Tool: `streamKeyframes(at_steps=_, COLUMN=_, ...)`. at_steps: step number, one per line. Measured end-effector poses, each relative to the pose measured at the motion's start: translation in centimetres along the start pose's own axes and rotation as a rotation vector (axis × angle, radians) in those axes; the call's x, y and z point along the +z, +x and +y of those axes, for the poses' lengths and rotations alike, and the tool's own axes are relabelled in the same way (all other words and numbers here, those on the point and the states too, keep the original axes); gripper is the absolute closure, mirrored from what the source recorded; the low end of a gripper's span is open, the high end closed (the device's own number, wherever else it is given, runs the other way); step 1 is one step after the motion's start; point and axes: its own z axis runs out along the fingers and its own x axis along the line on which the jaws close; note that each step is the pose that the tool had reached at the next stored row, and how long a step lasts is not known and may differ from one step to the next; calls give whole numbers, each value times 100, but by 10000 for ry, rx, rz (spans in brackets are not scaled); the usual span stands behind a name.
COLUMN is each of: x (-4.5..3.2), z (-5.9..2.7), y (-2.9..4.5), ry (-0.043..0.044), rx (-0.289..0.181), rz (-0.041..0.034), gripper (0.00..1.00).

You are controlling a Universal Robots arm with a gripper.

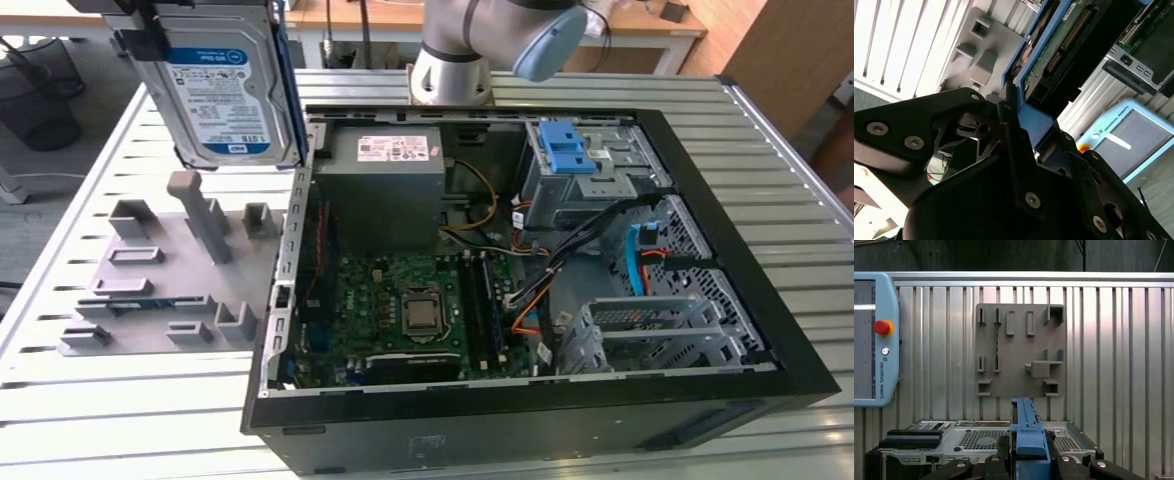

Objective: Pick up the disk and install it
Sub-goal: 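Pick up the disk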

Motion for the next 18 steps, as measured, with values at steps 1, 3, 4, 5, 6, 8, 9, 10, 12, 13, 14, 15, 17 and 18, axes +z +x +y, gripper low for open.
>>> streamKeyframes(at_steps=1, x=0, z=-15, y=4, ry=0, rx=0, rz=-1, gripper=64)
streamKeyframes(at_steps=3, x=1, z=-46, y=13, ry=1, rx=0, rz=-2, gripper=64)
streamKeyframes(at_steps=4, x=0, z=-60, y=17, ry=1, rx=0, rz=-1, gripper=64)
streamKeyframes(at_steps=5, x=0, z=-75, y=22, ry=1, rx=0, rz=-1, gripper=64)
streamKeyframes(at_steps=6, x=0, z=-89, y=26, ry=0, rx=0, rz=0, gripper=64)
streamKeyframes(at_steps=8, x=0, z=-118, y=35, ry=1, rx=-1, rz=0, gripper=64)
streamKeyframes(at_steps=9, x=0, z=-132, y=39, ry=1, rx=-1, rz=-1, gripper=64)
streamKeyframes(at_steps=10, x=0, z=-147, y=44, ry=0, rx=-1, rz=0, gripper=64)
streamKeyframes(at_steps=12, x=0, z=-177, y=53, ry=0, rx=-1, rz=-1, gripper=64)
streamKeyframes(at_steps=13, x=0, z=-193, y=57, ry=1, rx=0, rz=0, gripper=64)
streamKeyframes(at_steps=14, x=0, z=-209, y=62, ry=1, rx=1, rz=-1, gripper=64)
streamKeyframes(at_steps=15, x=0, z=-225, y=67, ry=0, rx=-1, rz=-1, gripper=64)
streamKeyframes(at_steps=17, x=0, z=-256, y=75, ry=0, rx=0, rz=-1, gripper=64)
streamKeyframes(at_steps=18, x=0, z=-271, y=79, ry=0, rx=0, rz=-1, gripper=64)
